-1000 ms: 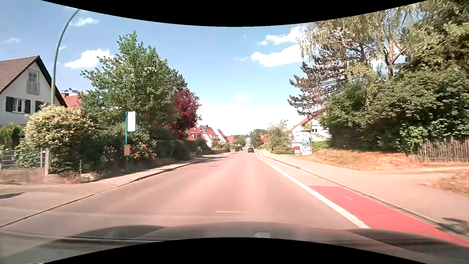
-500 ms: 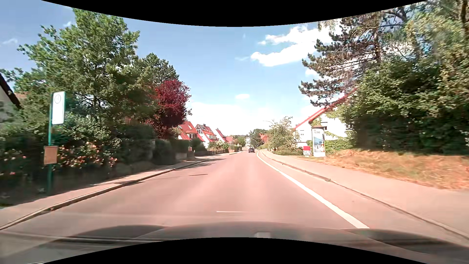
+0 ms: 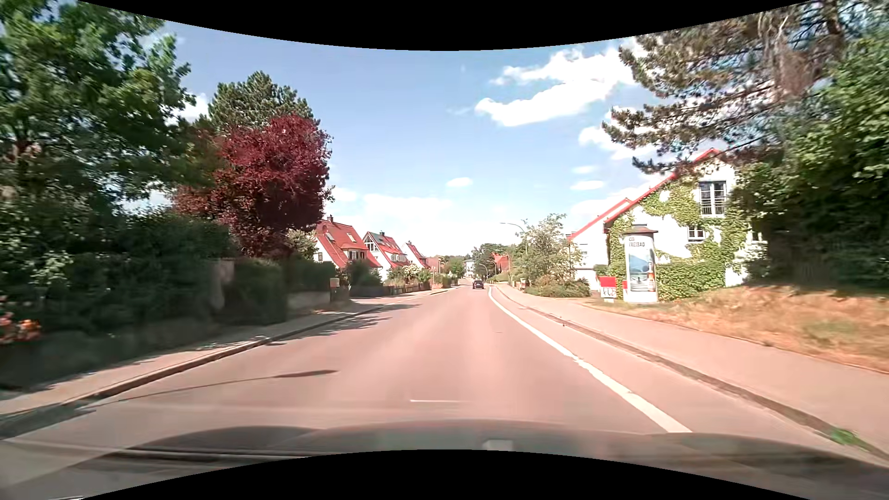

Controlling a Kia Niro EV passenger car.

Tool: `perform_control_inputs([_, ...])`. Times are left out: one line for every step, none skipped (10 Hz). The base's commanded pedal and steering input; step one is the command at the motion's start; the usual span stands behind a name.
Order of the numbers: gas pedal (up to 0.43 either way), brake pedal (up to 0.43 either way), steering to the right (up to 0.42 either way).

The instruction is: Follow the waypoints while adhering to traffic rules and regulations

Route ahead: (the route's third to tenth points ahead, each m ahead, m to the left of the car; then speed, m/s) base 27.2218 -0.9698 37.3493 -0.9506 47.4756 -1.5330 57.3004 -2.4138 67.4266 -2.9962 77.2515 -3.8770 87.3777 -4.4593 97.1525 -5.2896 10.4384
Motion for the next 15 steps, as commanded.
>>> perform_control_inputs([0.130,0.000,0.000])
perform_control_inputs([0.130,0.000,0.000])
perform_control_inputs([0.130,0.000,0.000])
perform_control_inputs([0.130,0.000,0.000])
perform_control_inputs([0.130,0.000,0.000])
perform_control_inputs([0.130,0.000,0.000])
perform_control_inputs([0.130,0.000,0.000])
perform_control_inputs([0.130,0.000,0.000])
perform_control_inputs([0.130,0.000,0.000])
perform_control_inputs([0.130,0.000,0.000])
perform_control_inputs([0.130,0.000,-0.001])
perform_control_inputs([0.118,0.000,-0.001])
perform_control_inputs([0.118,0.000,0.000])
perform_control_inputs([0.118,0.000,0.000])
perform_control_inputs([0.118,0.000,0.001])
